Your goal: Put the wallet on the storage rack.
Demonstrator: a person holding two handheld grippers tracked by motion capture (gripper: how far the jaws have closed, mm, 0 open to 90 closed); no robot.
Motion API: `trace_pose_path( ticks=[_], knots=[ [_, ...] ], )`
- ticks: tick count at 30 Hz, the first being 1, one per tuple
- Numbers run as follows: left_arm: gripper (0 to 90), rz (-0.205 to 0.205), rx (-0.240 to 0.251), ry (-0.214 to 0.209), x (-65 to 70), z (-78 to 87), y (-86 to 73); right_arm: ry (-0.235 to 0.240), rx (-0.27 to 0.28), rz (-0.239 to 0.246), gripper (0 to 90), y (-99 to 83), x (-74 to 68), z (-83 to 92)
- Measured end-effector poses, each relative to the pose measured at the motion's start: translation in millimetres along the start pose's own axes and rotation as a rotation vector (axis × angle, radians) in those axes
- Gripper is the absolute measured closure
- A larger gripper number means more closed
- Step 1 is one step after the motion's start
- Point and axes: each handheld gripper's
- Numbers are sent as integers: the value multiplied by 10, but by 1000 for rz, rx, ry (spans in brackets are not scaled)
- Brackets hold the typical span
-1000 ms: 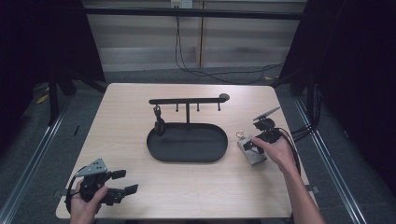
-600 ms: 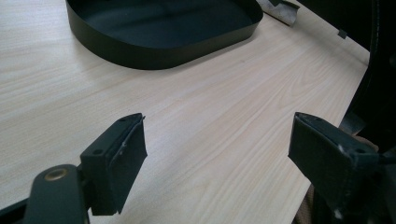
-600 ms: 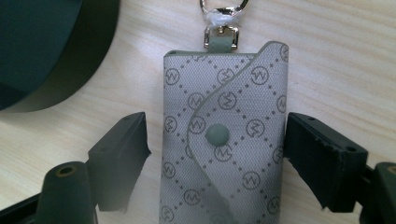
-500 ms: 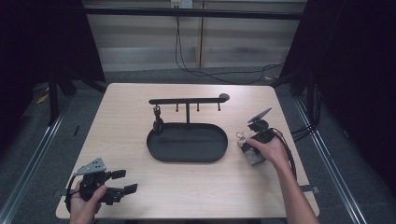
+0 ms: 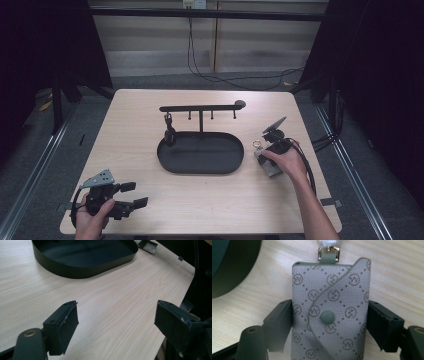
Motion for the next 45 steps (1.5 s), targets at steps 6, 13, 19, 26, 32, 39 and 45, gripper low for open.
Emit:
trace_pose_path(
  ticks=[6,13,19,26,32,39,45],
  knots=[
    [187,5,-1,0,-1,-16,7,1,-21,1,259,27,4,-8],
    [187,10,1,-1,-12,-9,2,-47,-59,34,272,102,-62,-32],
    [187,3,-5,-3,-8,-15,5,-39,-65,8,297,110,-55,-19],
    [187,1,-11,2,-11,-17,5,-6,-70,-22,324,101,-16,17],
    [187,5,-11,-1,-12,-20,2,12,-51,-37,327,86,8,70],
    [187,-33,-36,8,51,-33,16,32,-12,-48,328,50,55,179],
    [187,-16,-41,21,18,-36,0,31,0,-55,327,18,87,224]
  ],
)
Point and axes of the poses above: each handheld gripper's, and its own axes: z roughly backward along the jaws, y roughly out of its top, x roughly to its right, and after that the axes turned 3 degrees about -y, right-handed
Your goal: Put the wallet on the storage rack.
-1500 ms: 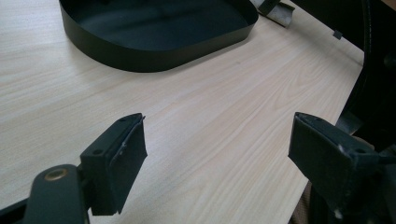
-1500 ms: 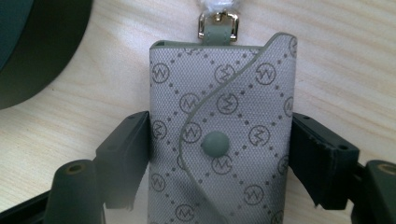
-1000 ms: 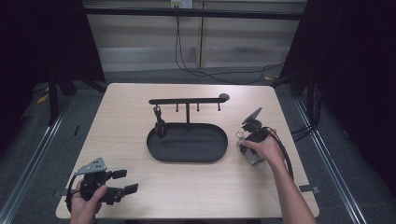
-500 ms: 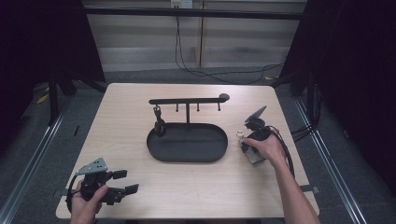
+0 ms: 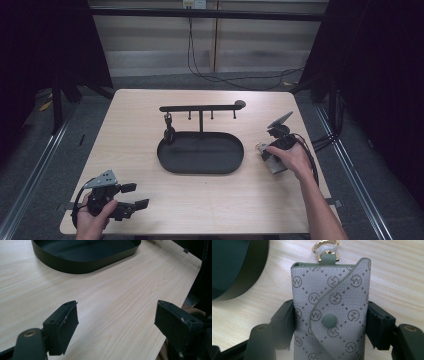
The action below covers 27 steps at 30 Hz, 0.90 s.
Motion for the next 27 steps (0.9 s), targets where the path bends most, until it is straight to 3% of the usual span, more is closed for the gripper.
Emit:
trace_pose_path(
  ticks=[21,22,27],
  knots=[
    [187,-12,-2,4,-10,1,3,28,35,1,328,-4,19,388],
    [187,-11,2,2,-13,8,3,53,40,3,328,-4,0,430],
    [185,-11,3,2,-14,7,2,69,45,1,328,-15,-11,468]
  ],
)
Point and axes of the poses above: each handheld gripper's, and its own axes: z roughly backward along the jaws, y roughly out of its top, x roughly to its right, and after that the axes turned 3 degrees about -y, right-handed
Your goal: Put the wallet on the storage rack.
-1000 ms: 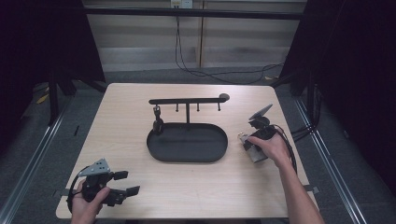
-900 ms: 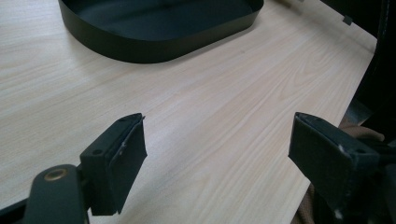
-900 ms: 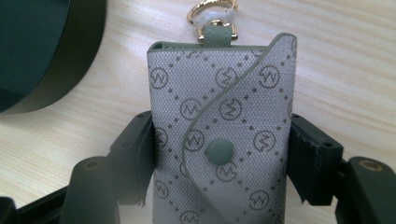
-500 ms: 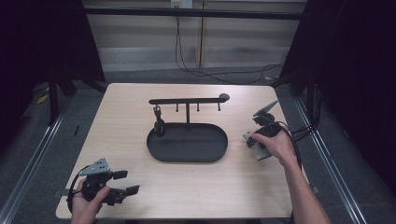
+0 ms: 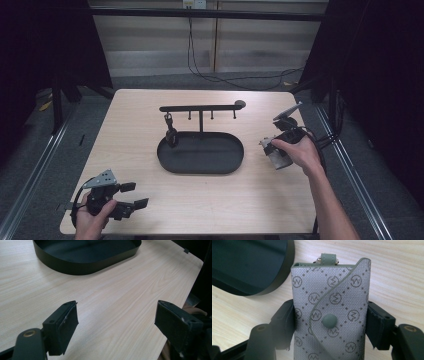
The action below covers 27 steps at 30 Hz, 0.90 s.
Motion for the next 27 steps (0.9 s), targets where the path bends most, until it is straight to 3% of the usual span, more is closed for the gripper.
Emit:
trace_pose_path(
  ticks=[9,18,27],
  knots=[
    [185,2,-7,3,-4,-9,1,-1,18,10,329,12,-83,160],
    [185,3,-6,-2,-1,-7,2,48,66,8,329,33,-155,298],
    [185,5,-6,5,-1,-4,0,104,121,21,330,89,-333,333]
  ],
)
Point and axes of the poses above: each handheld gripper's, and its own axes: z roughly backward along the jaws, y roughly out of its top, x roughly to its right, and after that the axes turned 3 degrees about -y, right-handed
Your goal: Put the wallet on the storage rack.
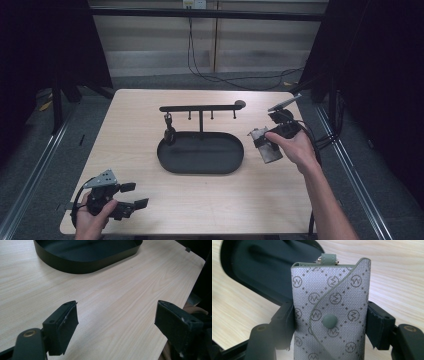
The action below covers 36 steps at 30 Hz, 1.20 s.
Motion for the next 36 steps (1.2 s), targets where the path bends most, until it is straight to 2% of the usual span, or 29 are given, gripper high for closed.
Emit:
trace_pose_path(
  ticks=[21,27,31,36],
  knots=[
    [185,-5,1,7,2,5,2,86,65,2,330,164,-302,-237],
    [186,-6,2,7,3,7,2,100,92,-13,330,197,-343,-337],
    [186,-11,-14,-2,20,-21,0,108,111,-21,330,209,-357,-388],
    [185,-8,-1,2,9,-2,1,121,133,-30,330,220,-373,-452]
  ],
)
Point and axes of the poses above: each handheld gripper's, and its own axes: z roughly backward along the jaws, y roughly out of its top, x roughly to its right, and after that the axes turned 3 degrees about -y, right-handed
